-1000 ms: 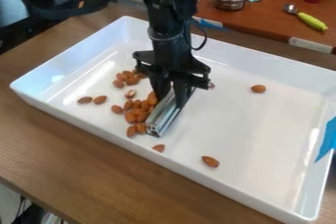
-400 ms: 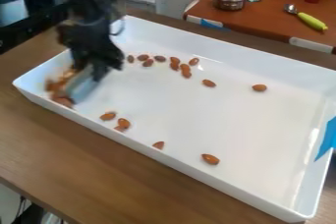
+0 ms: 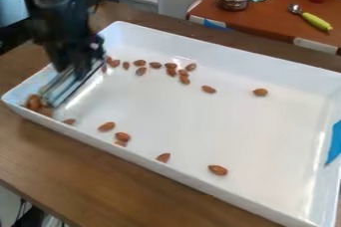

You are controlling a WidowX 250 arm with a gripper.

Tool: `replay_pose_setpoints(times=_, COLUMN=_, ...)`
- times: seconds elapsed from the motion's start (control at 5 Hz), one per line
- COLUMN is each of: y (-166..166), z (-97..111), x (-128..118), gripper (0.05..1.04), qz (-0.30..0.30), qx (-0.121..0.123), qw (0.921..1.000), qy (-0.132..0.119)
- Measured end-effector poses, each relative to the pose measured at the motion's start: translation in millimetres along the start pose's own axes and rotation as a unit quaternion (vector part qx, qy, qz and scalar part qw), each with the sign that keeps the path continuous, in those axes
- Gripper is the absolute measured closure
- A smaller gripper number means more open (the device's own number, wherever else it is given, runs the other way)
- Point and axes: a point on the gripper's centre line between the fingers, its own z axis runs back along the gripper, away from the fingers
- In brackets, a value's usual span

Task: Sweep into pile

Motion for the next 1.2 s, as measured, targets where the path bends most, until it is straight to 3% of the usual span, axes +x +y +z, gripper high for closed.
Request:
replay_pose_setpoints(times=0.2, y=-34.8, z=14.9, x=7.6, gripper=0.734, qz=0.025, qx=-0.042, qw=0.9987, qy=-0.011)
replay_pose_setpoints(times=0.6, y=-91.9, z=40.8, x=28.5, gripper=0.734, qz=0.011, qx=-0.064, qw=0.9972, qy=-0.037)
replay_pose_setpoints(times=0.8, y=-124.7, z=46.1, x=25.3, gripper=0.734, qz=-0.013, qx=-0.057, qw=0.9973, qy=-0.043)
replay_pose_setpoints(times=1.2, y=-201.3, z=30.9, x=27.7, gripper=0.734, qz=-0.034, qx=-0.025, qw=0.9983, qy=-0.039)
